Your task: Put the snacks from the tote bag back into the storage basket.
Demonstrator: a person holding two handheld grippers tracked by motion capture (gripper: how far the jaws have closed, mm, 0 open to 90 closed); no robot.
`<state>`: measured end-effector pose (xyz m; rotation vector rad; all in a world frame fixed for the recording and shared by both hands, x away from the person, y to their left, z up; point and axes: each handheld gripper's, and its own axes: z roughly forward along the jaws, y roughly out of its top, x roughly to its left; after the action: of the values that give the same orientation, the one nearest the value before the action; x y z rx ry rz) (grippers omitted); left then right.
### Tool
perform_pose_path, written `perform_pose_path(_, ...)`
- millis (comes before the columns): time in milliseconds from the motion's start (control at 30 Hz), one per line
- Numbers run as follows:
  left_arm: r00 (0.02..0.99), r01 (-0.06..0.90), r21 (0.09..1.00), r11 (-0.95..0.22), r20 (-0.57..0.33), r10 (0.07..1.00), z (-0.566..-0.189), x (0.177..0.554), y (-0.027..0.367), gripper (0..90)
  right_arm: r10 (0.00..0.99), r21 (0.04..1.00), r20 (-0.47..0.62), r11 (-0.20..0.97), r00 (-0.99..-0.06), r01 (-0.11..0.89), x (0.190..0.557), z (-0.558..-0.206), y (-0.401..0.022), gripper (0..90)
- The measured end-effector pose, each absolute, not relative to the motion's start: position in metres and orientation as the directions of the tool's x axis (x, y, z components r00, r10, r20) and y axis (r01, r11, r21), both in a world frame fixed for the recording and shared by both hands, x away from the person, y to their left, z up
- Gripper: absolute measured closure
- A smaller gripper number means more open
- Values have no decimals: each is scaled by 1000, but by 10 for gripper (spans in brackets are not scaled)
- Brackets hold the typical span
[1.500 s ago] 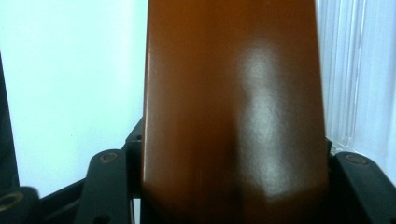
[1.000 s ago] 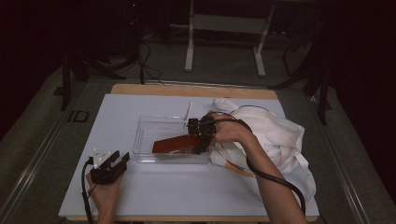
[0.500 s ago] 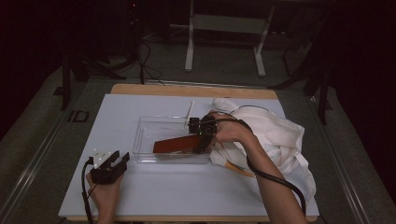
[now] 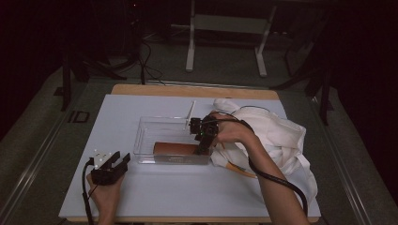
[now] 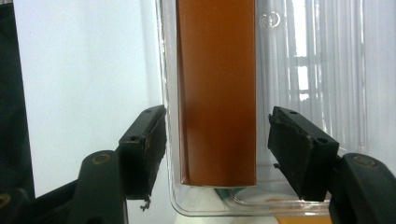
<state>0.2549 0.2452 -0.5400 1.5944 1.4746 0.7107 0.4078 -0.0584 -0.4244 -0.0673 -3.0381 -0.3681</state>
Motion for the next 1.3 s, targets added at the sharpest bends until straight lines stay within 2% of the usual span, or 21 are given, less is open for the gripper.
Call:
perform_pose_path(633,151,512,859,31,-126,980,-540,255,245,566,59,255,24,965,-998,63,405,-411,-75,368)
perform_pose_path(1300,131,540,841,32,-122,984,-541,258,244,544,201,326,-58,930,-978,172,398,-399,-119,368)
